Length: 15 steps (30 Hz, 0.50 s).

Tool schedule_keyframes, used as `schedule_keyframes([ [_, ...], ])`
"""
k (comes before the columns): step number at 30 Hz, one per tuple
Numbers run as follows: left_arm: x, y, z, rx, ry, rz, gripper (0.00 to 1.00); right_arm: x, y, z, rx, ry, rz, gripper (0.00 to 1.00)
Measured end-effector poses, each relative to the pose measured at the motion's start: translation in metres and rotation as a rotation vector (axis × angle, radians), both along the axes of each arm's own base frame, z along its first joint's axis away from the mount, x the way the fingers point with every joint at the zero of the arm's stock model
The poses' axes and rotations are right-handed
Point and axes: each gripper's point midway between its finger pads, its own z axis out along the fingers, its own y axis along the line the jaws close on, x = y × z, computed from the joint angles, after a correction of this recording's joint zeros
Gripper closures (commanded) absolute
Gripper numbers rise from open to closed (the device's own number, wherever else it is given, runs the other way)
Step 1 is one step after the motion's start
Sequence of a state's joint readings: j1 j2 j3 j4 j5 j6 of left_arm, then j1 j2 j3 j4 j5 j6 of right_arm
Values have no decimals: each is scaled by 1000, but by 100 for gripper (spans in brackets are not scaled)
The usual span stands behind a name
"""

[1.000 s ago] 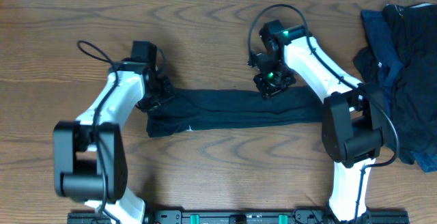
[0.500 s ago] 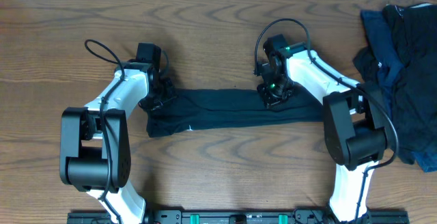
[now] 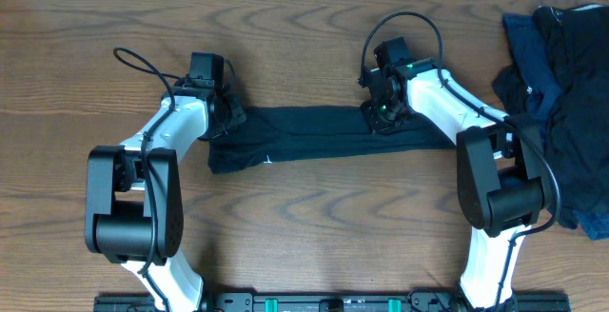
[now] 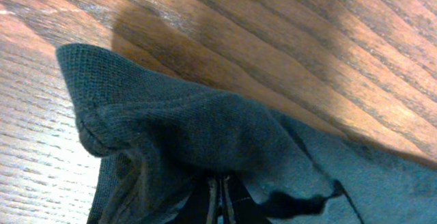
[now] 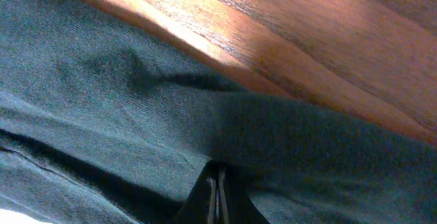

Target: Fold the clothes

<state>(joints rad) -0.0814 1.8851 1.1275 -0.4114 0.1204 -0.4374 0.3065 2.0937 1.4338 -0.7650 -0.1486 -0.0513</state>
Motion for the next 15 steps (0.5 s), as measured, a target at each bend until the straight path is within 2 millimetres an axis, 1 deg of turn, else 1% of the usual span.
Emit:
schedule_keyframes([
  [2, -2, -1, 0, -5, 7, -2, 94, 2, 0, 3, -4, -2, -2, 77],
  [4, -4, -2, 4, -12, 9, -4, 93, 3, -1, 8, -12, 3, 5, 72],
  [6, -3, -3, 17, -19, -16, -7, 87, 5, 3, 19, 6, 5, 22, 68],
  [8, 3, -4, 46, -27, -89, -15, 84, 13, 15, 39, 64, -11, 64, 64],
  [10, 7, -4, 77, -33, -166, -18, 83, 22, 31, 58, 136, -44, 109, 64],
  [11, 9, -5, 96, -37, -209, -20, 83, 26, 38, 66, 172, -63, 131, 64],
  [13, 11, -5, 127, -44, -280, -23, 92, 29, 56, 80, 253, -96, 192, 70],
  [15, 8, -5, 143, -45, -307, -25, 94, 27, 69, 85, 297, -106, 234, 71],
])
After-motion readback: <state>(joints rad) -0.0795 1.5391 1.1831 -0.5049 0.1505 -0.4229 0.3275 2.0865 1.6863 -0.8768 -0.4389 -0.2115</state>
